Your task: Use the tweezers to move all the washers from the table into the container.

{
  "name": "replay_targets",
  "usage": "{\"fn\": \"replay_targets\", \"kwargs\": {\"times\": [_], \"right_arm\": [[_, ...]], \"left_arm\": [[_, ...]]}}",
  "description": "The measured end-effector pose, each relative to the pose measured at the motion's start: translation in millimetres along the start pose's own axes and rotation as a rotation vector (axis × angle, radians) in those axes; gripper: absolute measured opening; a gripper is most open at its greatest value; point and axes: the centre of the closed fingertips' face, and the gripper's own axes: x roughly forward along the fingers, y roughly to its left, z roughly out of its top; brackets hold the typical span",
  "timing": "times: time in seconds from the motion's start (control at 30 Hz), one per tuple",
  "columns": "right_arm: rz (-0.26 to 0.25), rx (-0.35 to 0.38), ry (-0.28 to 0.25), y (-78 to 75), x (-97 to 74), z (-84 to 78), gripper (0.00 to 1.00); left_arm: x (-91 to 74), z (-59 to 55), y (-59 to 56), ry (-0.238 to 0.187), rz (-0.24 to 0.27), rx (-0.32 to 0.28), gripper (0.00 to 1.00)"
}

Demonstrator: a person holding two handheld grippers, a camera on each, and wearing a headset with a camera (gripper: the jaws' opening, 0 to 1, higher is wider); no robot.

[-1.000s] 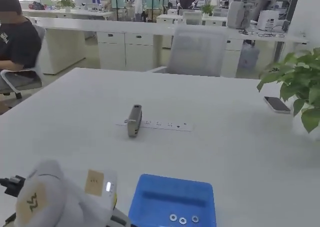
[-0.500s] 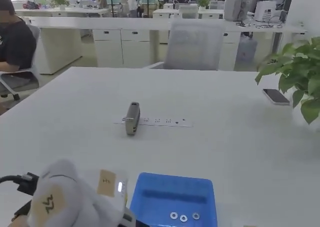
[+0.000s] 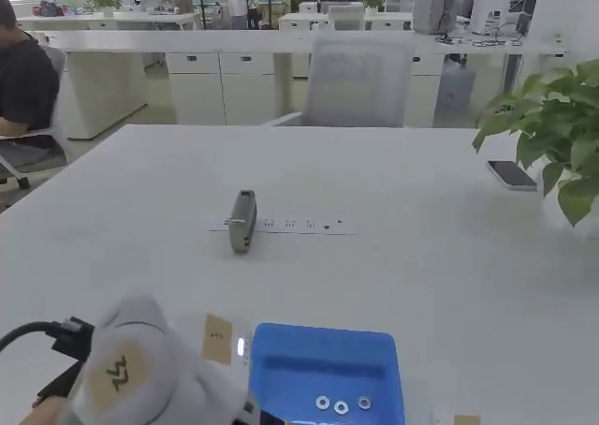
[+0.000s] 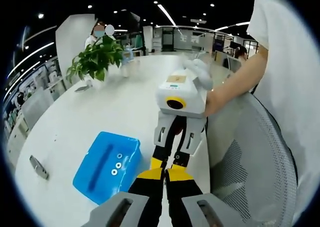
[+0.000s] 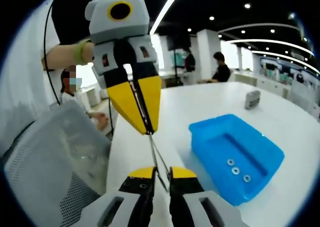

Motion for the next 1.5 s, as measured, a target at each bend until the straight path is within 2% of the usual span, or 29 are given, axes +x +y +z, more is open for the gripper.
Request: {"fn": "replay_targets", "kwargs": {"times": [0.1, 0.2, 0.23, 0.33, 0.4, 0.5, 0.53, 0.6, 0.63, 0.67, 0.73, 0.83, 0.9, 0.97, 1.03, 1.1, 1.17, 1.2, 1.23, 1.33, 1.5], "right_arm": [[0.002, 0.015, 0.007, -0.2, -0.4, 2.8, 0.09], [0.048, 0.021, -0.021, 5.9, -2.8, 16.6, 0.15], [0.072, 0.011, -0.008, 8.9, -3.4, 17.5, 0.14], [0.072, -0.043, 0.068, 4.5, -5.0, 15.4, 0.12], [0.076, -0.037, 0.077, 2.0, -3.6, 16.8, 0.09], [0.084, -0.045, 0.120, -2.9, -2.0, 10.9, 0.05], [0.092, -0.040, 0.115, -1.4, -1.2, 12.3, 0.05], [0.088, -0.054, 0.122, 0.0, -0.2, 12.3, 0.04], [0.085, -0.055, 0.124, 0.3, 0.2, 12.1, 0.04], [0.085, -0.048, 0.125, 0.7, 0.0, 11.8, 0.04], [0.082, -0.039, 0.126, 1.8, 0.3, 11.3, 0.03], [0.062, -0.017, 0.121, 1.2, 0.7, 11.1, 0.03], [0.052, -0.020, 0.119, 1.9, 0.6, 11.0, 0.03], [0.036, -0.055, 0.130, 1.3, -0.7, 10.4, 0.03], [0.013, -0.100, 0.154, -0.2, -3.6, 8.8, 0.02], [0.019, -0.086, 0.150, 2.6, -4.7, 8.2, 0.02], [-0.013, -0.065, 0.118, -0.7, -6.3, 8.2, 0.02], [-0.026, -0.007, 0.088, -2.2, -7.3, 8.8, 0.02], [-0.042, 0.015, 0.074, -5.3, -9.1, 8.7, 0.01], [-0.054, 0.147, 0.013, -8.9, -16.5, 10.7, 0.01], [-0.064, 0.273, -0.055, -18.6, -30.0, 17.8, 0.01]], "left_arm": [[0.7, 0.5, 2.5, 0.005, -0.013, -0.020, 0.00], [2.0, 1.7, 3.6, 0.002, -0.054, -0.069, 0.00], [2.2, 2.0, 5.5, 0.004, -0.054, -0.066, 0.00], [4.1, 3.6, 7.8, 0.018, -0.069, -0.071, 0.00], [5.3, 4.6, 8.7, 0.018, -0.076, -0.078, 0.00], [6.8, 5.5, 7.9, 0.004, -0.082, -0.098, 0.00], [6.3, 4.6, 7.7, 0.003, -0.082, -0.097, 0.00], [3.4, 5.9, 8.3, -0.032, -0.077, -0.118, 0.00], [0.1, 10.9, 9.0, -0.084, -0.067, -0.174, 0.00], [-2.6, 13.0, 10.6, -0.112, -0.056, -0.208, 0.00], [-11.9, 17.1, 17.3, -0.185, -0.006, -0.255, 0.05], [-26.6, 17.5, 22.8, -0.260, 0.077, -0.316, 0.16], [-36.8, 13.9, 22.3, -0.293, 0.130, -0.345, 0.20], [-47.6, 11.4, 19.0, -0.335, 0.180, -0.384, 0.21], [-59.6, 11.1, 16.0, -0.404, 0.230, -0.435, 0.21], [-71.6, 10.5, 12.5, -0.477, 0.286, -0.502, 0.24], [-82.6, 5.7, 10.8, -0.538, 0.366, -0.562, 0.28], [-86.2, 3.4, 9.2, -0.558, 0.393, -0.578, 0.31], [-91.9, 0.6, 6.7, -0.592, 0.431, -0.608, 0.36], [-100.1, -6.6, -2.0, -0.634, 0.487, -0.665, 0.46], [-105.2, -21.2, -13.3, -0.632, 0.547, -0.695, 0.52]]}}
